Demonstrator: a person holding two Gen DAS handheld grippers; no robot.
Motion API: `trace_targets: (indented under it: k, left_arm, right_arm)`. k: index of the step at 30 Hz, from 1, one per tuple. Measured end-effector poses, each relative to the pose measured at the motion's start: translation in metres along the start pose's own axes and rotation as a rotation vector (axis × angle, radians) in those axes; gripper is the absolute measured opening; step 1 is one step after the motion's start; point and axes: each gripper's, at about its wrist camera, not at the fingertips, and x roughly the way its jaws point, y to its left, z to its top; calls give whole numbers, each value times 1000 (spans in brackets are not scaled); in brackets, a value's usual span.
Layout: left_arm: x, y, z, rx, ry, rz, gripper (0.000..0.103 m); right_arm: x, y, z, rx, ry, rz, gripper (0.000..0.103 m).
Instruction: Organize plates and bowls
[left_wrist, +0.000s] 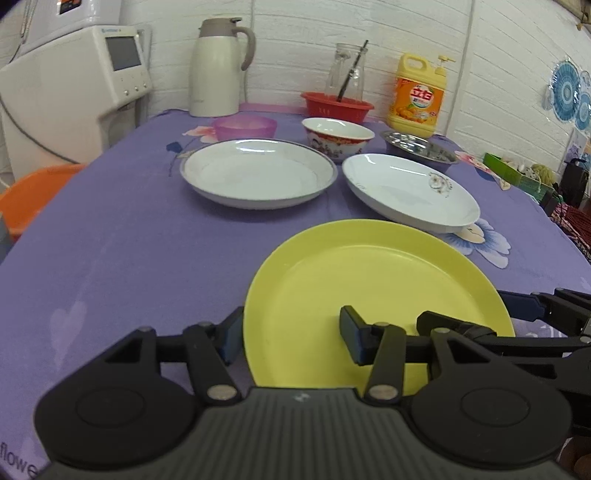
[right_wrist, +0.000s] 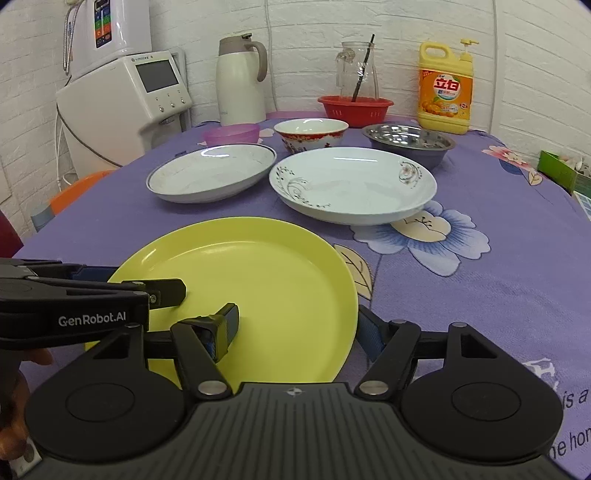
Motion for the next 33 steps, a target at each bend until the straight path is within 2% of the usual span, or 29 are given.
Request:
trace_targets:
  k: [6,10,16,19,27,33]
  left_arm:
    - [-19,54,-2,-78,-4,107,49]
    - [-21,73,-1,-103,-7,148,49]
    - [-8,73,4,-99,-6,118,49]
    - [-2,71,3,-86,-5,118,48]
    - [6,69,7,-72,-18,129,47]
    - [10,73,11,-81,-24,102,49]
  right_arm:
    - [19,48,16,-69,0,111,103]
    - [34,69,23,-89,15,166,103]
    - [45,67,31,-86,27,147,103]
    - [54,60,29,-56,61,143,103]
    - [59,62,32,-76,56,130,103]
    - [61,57,33,-77,54,132,103]
